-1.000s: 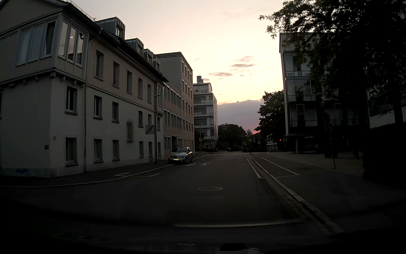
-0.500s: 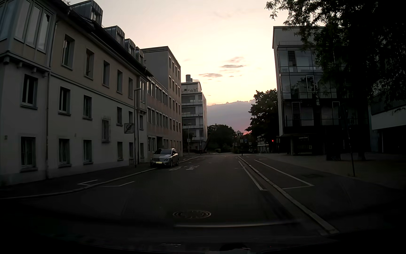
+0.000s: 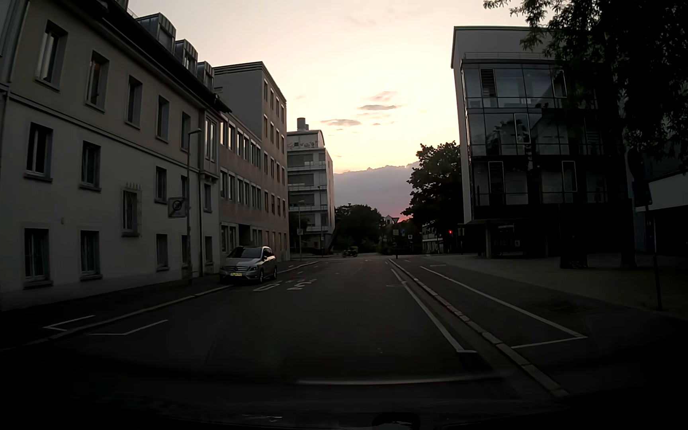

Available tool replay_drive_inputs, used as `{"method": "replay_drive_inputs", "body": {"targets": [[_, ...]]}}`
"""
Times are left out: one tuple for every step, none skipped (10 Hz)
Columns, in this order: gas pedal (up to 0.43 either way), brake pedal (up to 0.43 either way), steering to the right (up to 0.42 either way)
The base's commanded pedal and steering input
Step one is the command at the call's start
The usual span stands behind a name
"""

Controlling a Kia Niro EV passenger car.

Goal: Follow the waypoints while adhering to traffic rules and regulations

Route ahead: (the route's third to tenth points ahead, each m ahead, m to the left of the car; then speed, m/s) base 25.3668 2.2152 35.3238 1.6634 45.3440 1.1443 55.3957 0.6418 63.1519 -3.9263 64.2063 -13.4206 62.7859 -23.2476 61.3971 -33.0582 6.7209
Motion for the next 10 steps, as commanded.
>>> {"method": "replay_drive_inputs", "body": {"targets": [[0.047, 0.0, 0.023], [0.047, 0.0, 0.019], [0.039, 0.0, 0.018], [0.039, 0.0, 0.013], [0.039, 0.0, 0.008], [0.039, 0.0, 0.007], [0.039, 0.0, 0.007], [0.039, 0.0, 0.007], [0.039, 0.0, 0.006], [0.039, 0.0, 0.006]]}}
